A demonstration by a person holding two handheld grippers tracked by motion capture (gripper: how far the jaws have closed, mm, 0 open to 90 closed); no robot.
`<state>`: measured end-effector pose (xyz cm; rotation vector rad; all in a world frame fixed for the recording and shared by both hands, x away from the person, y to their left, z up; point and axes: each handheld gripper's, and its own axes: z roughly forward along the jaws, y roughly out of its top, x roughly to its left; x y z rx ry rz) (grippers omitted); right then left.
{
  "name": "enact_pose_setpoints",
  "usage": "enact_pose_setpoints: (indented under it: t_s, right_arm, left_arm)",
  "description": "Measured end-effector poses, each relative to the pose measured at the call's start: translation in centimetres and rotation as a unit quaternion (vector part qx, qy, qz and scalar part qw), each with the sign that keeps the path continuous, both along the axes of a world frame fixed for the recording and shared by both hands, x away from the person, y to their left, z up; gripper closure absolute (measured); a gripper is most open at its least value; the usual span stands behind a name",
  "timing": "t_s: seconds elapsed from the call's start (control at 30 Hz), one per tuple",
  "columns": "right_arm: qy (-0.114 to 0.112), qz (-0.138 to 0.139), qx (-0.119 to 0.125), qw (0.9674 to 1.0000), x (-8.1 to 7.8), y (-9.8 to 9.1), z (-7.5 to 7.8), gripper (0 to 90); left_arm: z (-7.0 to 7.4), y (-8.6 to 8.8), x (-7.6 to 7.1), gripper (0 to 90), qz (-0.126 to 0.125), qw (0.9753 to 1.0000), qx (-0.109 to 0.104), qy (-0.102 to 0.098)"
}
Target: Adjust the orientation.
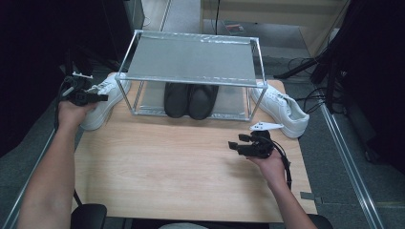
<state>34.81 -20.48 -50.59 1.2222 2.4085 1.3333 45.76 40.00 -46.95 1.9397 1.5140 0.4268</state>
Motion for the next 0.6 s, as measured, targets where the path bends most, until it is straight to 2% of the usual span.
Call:
enact_pose_setpoints:
  t_s: [0.03,0.1,0.37,0.5,0.6]
  right_arm:
    - [0.004,-0.002,0.005,1.0,0.0,-0.1,0.0,39.0]
    - [0.009,-0.005,0.01,0.9999,0.1,-0.2,0.0,39.0]
    - [0.007,0.0,0.013,0.9999,0.0,0.0,0.0,38.9]
    - [0.003,0.005,0.012,0.9999,0.0,0.1,0.0,38.6]
    - [0.0,0.006,0.011,0.9999,0.0,0.2,0.1,38.6]
  left_arm:
    - [0.2,0.0,0.1,80.3,0.0,1.0,-0.001,0.007]
    - [0.5,0.0,0.0,80.6,0.004,1.0,0.001,0.005]
    - [2.4,1.1,-1.0,80.7,0.011,0.9993,-0.035,-0.003]
    - [3.0,1.4,-1.9,80.7,0.012,0.9995,-0.029,0.005]
    - [3.4,1.5,-2.8,80.8,0.012,0.9996,-0.026,0.0]
